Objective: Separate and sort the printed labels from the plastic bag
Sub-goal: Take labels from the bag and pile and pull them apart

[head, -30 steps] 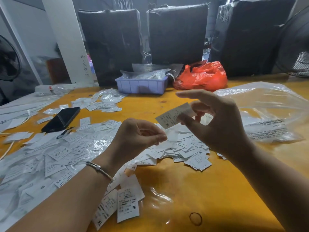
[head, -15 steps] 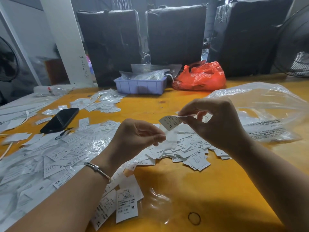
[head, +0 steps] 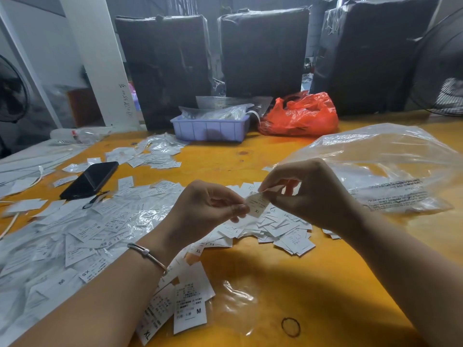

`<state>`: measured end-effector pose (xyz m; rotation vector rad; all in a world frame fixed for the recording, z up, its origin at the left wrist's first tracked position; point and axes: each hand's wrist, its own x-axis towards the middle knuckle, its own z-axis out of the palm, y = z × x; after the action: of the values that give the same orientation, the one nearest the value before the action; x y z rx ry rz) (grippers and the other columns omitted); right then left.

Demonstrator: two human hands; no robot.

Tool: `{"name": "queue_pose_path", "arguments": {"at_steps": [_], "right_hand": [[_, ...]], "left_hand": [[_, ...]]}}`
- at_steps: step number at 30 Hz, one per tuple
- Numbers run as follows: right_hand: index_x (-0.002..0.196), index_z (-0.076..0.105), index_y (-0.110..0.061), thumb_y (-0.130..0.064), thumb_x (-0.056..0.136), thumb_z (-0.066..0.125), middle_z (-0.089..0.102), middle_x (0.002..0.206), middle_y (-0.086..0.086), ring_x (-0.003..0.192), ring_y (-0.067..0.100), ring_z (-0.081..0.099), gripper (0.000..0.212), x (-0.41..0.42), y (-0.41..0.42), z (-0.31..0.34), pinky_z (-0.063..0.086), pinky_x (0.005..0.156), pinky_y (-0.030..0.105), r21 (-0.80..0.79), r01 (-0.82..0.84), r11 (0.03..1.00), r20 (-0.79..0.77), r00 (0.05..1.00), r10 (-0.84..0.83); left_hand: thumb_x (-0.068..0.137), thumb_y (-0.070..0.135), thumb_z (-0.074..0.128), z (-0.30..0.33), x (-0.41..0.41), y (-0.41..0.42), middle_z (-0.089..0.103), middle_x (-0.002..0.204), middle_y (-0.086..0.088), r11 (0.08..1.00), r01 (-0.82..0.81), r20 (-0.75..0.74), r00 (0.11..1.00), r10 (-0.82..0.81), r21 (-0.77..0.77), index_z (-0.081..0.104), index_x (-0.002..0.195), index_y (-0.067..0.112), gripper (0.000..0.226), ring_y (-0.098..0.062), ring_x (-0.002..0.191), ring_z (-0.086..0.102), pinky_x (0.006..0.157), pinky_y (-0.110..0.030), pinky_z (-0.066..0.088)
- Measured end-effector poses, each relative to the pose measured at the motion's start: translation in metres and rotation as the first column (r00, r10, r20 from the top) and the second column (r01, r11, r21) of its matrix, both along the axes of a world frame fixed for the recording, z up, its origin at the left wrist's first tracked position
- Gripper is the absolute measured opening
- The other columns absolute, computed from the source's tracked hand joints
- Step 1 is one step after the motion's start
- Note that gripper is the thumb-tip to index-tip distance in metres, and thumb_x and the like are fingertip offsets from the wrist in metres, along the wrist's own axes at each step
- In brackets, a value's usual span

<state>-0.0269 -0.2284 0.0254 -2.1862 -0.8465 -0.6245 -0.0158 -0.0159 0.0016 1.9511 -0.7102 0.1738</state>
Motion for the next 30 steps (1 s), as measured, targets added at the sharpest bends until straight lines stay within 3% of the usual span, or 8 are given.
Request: {"name": "queue_pose_path", "arguments": {"at_steps": [3,6,9,16,20,27,30], "right_hand": [[0.088,0.075,-0.018,-0.011,0.076,0.076,0.073,0.080,-0.006,0.068,0.010,0.066,0.013,0.000,0.003,-0.004,0.050,0.053,0.017,0.010,-0.006,1.000,-0.026,1.000,0.006],[0.099,0.071,-0.019,-0.011,0.078,0.075,0.071,0.083,-0.006,0.071,0.006,0.064,0.023,0.002,0.000,-0.002,0.049,0.055,0.012,0.154,0.067,0.986,-0.025,0.998,-0.064],[0.093,0.073,-0.017,-0.008,0.078,0.075,0.070,0.081,-0.009,0.071,0.005,0.063,0.018,0.001,0.001,0.001,0.050,0.057,0.013,0.229,0.090,0.969,-0.026,0.996,-0.086],[0.085,0.076,-0.013,-0.005,0.075,0.077,0.074,0.078,0.000,0.067,0.010,0.068,0.012,-0.004,0.010,-0.005,0.056,0.061,0.029,0.177,0.076,0.981,-0.060,0.996,-0.067],[0.086,0.077,-0.010,-0.001,0.075,0.076,0.073,0.073,0.000,0.063,0.010,0.068,0.014,-0.004,0.015,-0.009,0.055,0.058,0.027,0.126,0.051,0.991,-0.045,0.998,-0.046],[0.092,0.075,-0.002,0.001,0.078,0.073,0.074,0.075,0.010,0.060,0.018,0.070,0.014,-0.001,0.016,-0.015,0.058,0.063,0.033,0.151,-0.017,0.988,-0.176,0.983,0.044],[0.083,0.074,-0.007,-0.010,0.082,0.070,0.071,0.071,0.005,0.062,0.018,0.067,0.005,0.007,-0.001,-0.011,0.057,0.062,0.036,0.017,0.169,0.986,-0.195,0.967,-0.162]], "left_hand": [[0.071,0.025,0.074,0.001,0.000,0.000,0.075,0.072,0.002,1.000,-0.010,-0.006,1.000,0.010,-0.012,0.076,0.085,0.011,0.020,-0.014,0.065,0.071,0.058,-0.016,0.052],[0.073,0.025,0.073,0.003,0.001,0.002,0.076,0.078,-0.002,0.997,-0.028,-0.058,0.998,0.024,-0.066,0.076,0.086,0.009,0.022,-0.016,0.067,0.071,0.059,-0.019,0.053],[0.072,0.026,0.072,0.004,0.000,0.002,0.077,0.081,-0.003,0.995,-0.043,-0.096,0.995,0.035,-0.085,0.076,0.087,0.009,0.023,-0.017,0.069,0.072,0.061,-0.021,0.055],[0.068,0.026,0.073,0.004,0.001,0.001,0.077,0.086,-0.007,0.989,-0.059,-0.116,0.992,0.043,-0.134,0.076,0.085,0.008,0.025,-0.020,0.081,0.073,0.072,-0.026,0.059],[0.067,0.027,0.072,0.004,0.000,0.000,0.077,0.084,-0.007,0.991,-0.053,-0.113,0.993,0.038,-0.127,0.077,0.085,0.009,0.026,-0.020,0.080,0.072,0.071,-0.025,0.059],[0.068,0.027,0.073,0.003,0.001,0.001,0.076,0.080,-0.001,0.992,-0.067,-0.112,0.992,0.054,-0.109,0.077,0.081,0.013,0.020,-0.013,0.077,0.070,0.070,-0.023,0.057],[0.081,0.010,0.072,0.003,0.005,0.005,0.076,0.086,0.006,0.989,-0.125,-0.047,0.991,0.122,-0.083,0.076,0.089,0.021,0.013,-0.006,0.082,0.069,0.069,-0.016,0.053]]}}
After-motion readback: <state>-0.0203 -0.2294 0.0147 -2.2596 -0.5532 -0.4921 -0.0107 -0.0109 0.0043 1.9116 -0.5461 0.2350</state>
